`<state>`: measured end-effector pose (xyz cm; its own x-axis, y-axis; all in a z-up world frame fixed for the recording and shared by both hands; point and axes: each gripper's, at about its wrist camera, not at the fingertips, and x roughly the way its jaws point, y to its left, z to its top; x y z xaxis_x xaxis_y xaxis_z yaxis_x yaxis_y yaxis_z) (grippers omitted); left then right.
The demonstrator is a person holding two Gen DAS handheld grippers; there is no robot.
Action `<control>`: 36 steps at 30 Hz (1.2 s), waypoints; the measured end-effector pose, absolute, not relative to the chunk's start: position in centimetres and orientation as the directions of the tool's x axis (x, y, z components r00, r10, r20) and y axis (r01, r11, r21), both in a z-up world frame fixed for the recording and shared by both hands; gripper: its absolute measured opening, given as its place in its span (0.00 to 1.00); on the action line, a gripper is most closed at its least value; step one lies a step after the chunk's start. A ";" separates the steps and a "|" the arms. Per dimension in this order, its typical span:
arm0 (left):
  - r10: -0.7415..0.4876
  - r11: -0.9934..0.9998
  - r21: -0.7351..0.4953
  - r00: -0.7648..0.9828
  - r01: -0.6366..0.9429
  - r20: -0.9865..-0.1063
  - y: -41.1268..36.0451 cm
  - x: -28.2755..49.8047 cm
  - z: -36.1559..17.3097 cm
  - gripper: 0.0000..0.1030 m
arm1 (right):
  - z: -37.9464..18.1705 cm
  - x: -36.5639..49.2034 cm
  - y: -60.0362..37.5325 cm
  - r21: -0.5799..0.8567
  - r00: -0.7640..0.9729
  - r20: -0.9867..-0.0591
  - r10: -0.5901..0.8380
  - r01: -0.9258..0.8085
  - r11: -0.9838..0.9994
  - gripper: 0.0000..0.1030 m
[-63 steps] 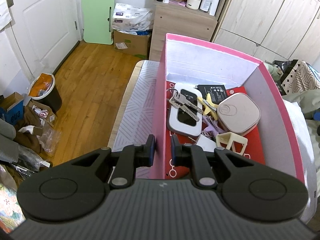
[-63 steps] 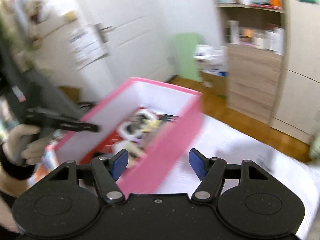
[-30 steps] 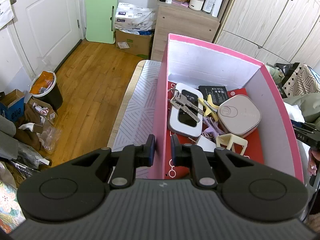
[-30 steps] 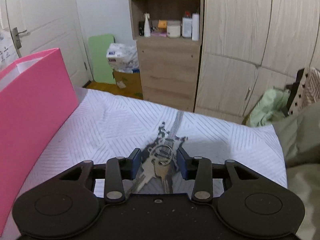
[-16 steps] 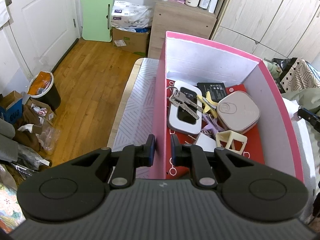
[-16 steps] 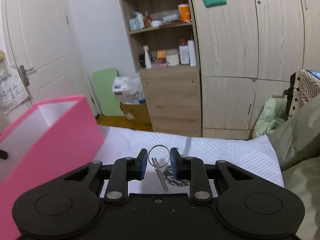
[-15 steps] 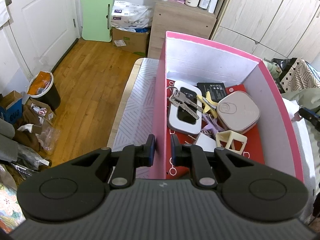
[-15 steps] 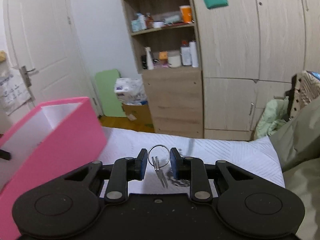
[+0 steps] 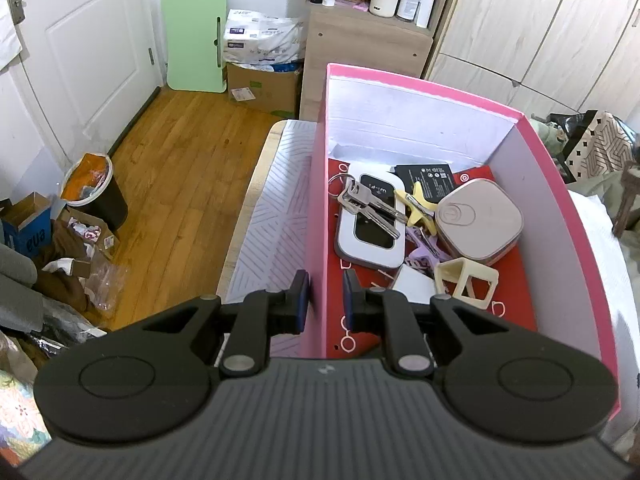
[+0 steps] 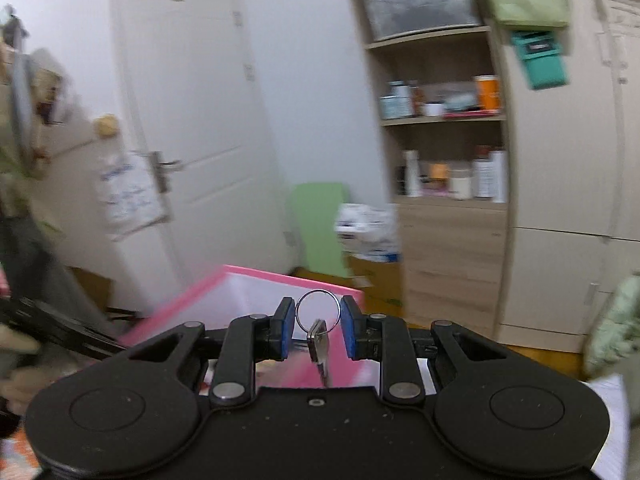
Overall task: Organize rigid objects
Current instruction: 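Carry the keys into the box and open the right gripper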
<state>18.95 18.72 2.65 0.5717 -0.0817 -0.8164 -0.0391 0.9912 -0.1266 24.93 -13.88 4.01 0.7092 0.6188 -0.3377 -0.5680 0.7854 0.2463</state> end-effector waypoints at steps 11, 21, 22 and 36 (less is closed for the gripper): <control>-0.124 0.984 -0.174 0.583 -0.030 -0.803 19.6 18.9 2.4 0.14 | 1.1 27.0 -4.3 0.476 0.393 -0.440 0.807 -0.661 0.581 0.13; -0.143 0.983 -0.182 0.587 -0.008 -0.797 19.9 18.8 2.3 0.14 | 0.1 27.8 -1.1 0.509 0.347 -0.485 0.803 -0.635 0.582 0.10; -0.143 0.983 -0.181 0.587 -0.006 -0.797 19.9 18.8 2.3 0.14 | 0.3 27.6 -1.4 0.504 0.357 -0.486 0.798 -0.631 0.589 0.10; -0.134 0.987 -0.161 0.563 0.001 -0.816 19.4 19.5 2.5 0.14 | 1.6 23.6 -5.0 0.378 0.559 -0.517 0.648 -0.530 0.759 0.17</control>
<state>19.53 19.36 2.47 0.5627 -0.1337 -0.8158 0.0012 0.9870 -0.1610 23.60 -5.01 1.60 0.5590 0.6483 -0.5169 -0.5303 0.7588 0.3781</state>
